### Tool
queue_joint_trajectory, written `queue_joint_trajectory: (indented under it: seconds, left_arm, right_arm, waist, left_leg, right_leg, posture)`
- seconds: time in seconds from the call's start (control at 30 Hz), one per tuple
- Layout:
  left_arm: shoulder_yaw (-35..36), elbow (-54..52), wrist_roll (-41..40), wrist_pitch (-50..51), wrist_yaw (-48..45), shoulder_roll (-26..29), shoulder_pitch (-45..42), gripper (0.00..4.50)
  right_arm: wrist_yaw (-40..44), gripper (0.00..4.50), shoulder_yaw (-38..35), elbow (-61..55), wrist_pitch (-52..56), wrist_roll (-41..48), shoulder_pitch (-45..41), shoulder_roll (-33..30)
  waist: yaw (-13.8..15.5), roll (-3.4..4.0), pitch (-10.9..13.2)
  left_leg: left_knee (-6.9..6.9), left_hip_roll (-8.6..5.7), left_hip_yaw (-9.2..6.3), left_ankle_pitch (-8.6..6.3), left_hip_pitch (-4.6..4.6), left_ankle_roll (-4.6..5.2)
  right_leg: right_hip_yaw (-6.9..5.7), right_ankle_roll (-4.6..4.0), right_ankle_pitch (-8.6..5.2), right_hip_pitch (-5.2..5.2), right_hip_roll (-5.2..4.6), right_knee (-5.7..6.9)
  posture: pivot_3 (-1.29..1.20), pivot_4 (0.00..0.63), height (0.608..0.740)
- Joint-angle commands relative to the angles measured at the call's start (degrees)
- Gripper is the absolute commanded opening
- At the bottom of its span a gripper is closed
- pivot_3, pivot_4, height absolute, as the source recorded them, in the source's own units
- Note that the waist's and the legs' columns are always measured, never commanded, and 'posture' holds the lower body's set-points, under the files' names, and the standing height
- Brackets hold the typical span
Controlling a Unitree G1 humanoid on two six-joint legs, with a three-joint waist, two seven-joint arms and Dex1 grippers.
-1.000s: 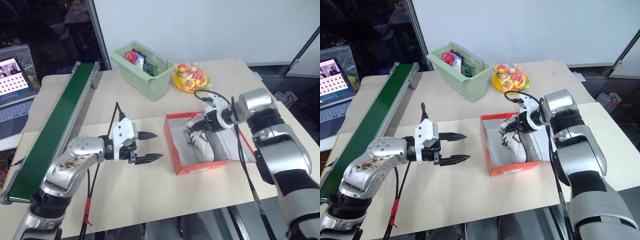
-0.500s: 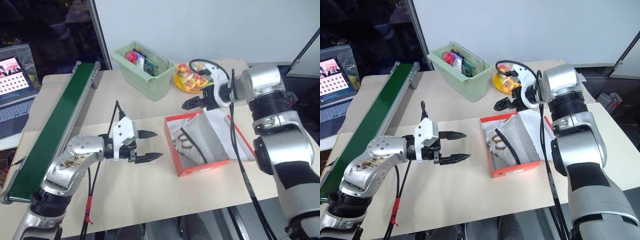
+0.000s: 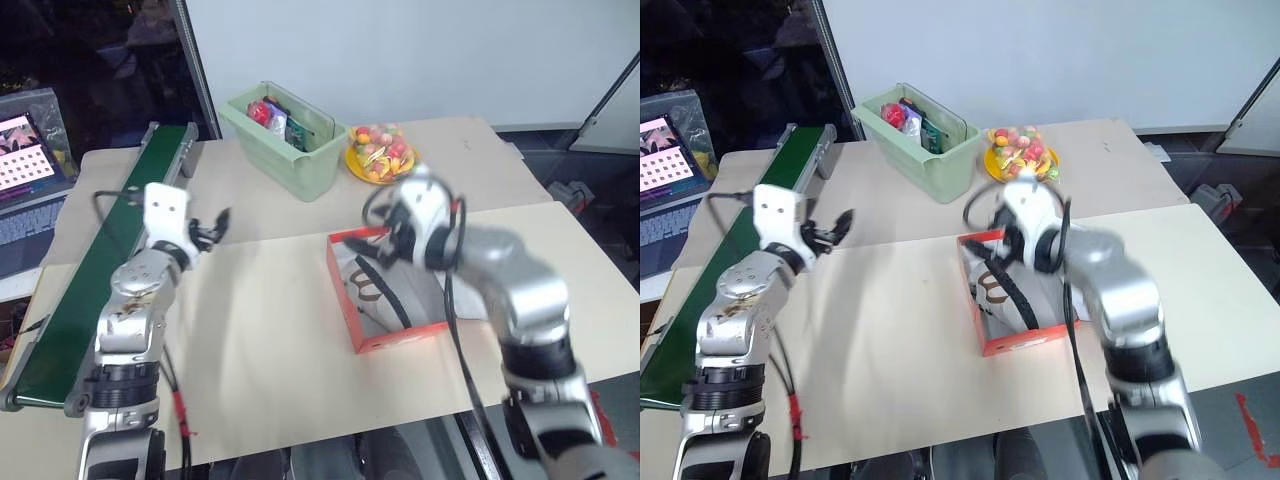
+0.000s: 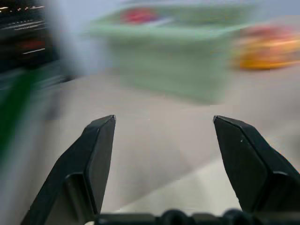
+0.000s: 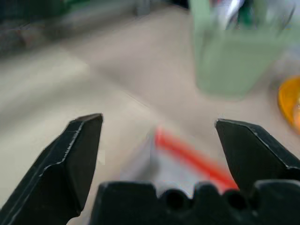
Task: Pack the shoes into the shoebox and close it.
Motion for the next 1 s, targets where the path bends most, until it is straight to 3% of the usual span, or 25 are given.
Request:
queue_joint_trajectory:
  seconds: [0.03, 0.23, 0.37, 0.5, 1.0]
  left_arm:
    - [5.0, -2.1, 3.2, -1.3, 5.9, 0.6, 3.9, 3.57]
    - [8.9, -0.2, 2.8, -2.8, 5.3, 3.1, 6.0, 3.57]
    - [11.0, 3.3, 2.2, -5.4, 4.9, 4.9, 5.4, 4.44]
    - [11.1, 5.0, 2.1, -6.7, 4.4, 5.8, 4.7, 4.44]
    - [10.3, 7.6, 3.7, -6.6, 5.6, 6.4, 3.1, 4.44]
  right_arm:
    - [-8.3, 4.49, 4.4, -6.3, -7.4, -7.0, 6.4, 1.9]
    - [-14.4, 4.49, 1.4, -7.4, -7.1, -7.2, 9.5, 8.4]
    - [-14.9, 4.5, 0.1, -6.9, -8.3, -6.2, 9.5, 9.7]
    - [-13.5, 4.5, -1.5, -6.7, -9.7, -3.5, 9.2, 11.2]
    - [-13.9, 4.5, -2.2, -3.3, -12.0, -4.4, 7.6, 9.7]
  waist:
    - [0.0, -0.07, 0.0]
    - [0.4, -0.16, 0.0]
    - [0.5, -0.16, 0.0]
    - [0.4, -0.16, 0.0]
    - [0.4, -0.16, 0.0]
  left_leg:
    - [0.01, -0.02, 0.01, 0.01, 0.05, -0.01]
    - [0.02, -0.06, 0.06, 0.17, 0.28, -0.3]
    - [-0.02, -0.01, 0.09, 0.2, 1.02, -0.34]
    - [-0.05, 0.08, 0.02, 0.18, 1.26, -0.31]
    - [-0.2, 0.1, 0.0, 0.12, 1.22, -0.23]
  right_leg:
    - [0.02, 0.0, 0.0, 0.01, -0.02, 0.07]
    - [-0.04, -0.08, 0.04, 0.15, 0.0, 0.18]
    - [-0.29, -0.09, 0.01, 0.95, 0.05, 0.04]
    - [-0.41, -0.09, 0.01, 1.36, 0.14, -0.26]
    - [-0.44, -0.09, 0.0, 1.38, 0.15, -0.52]
  posture:
    - [0.0, 0.15, 0.74]
    - [0.0, 0.15, 0.74]
    - [0.0, 0.15, 0.74]
    - [0.0, 0.15, 0.74]
    - [0.0, 0.15, 0.74]
